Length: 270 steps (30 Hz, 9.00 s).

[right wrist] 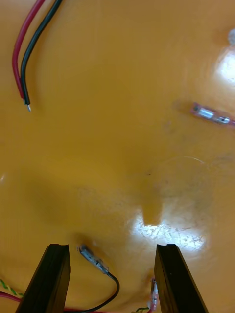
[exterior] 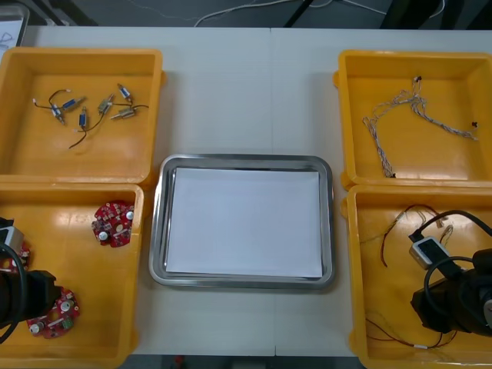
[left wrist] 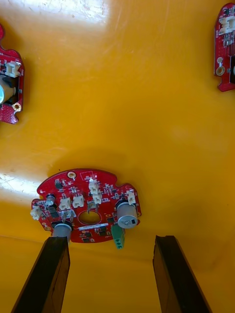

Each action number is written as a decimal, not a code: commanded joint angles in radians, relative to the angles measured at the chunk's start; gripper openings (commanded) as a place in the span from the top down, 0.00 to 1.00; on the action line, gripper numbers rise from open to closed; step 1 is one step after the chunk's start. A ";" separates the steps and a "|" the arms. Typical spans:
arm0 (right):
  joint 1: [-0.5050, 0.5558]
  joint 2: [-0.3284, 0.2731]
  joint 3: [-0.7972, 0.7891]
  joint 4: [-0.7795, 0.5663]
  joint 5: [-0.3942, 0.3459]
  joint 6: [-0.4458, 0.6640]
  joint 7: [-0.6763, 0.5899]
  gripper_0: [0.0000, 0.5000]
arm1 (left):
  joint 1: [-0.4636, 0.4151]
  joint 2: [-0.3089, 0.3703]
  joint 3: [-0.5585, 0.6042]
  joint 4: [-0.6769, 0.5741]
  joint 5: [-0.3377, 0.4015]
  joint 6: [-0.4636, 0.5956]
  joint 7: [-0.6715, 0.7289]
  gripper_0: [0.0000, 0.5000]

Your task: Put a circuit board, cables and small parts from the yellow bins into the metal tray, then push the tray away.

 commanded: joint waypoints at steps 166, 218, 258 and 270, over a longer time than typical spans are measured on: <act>0.113 0.075 0.042 0.042 0.113 -0.213 0.218 1.00 | -0.453 0.156 0.057 0.052 0.170 0.244 -0.006 1.00; -0.281 0.068 -0.156 0.040 -0.054 0.131 0.198 0.28 | -0.906 0.205 -0.403 0.190 0.276 0.244 0.408 1.00; -0.158 0.328 -0.415 -0.119 -0.020 0.447 -0.555 0.00 | -1.099 0.208 -0.888 0.328 0.423 0.238 0.652 1.00; -0.132 0.378 -0.343 -0.119 0.041 0.467 -1.036 0.00 | -1.094 0.146 -0.928 0.371 0.382 0.183 0.661 1.00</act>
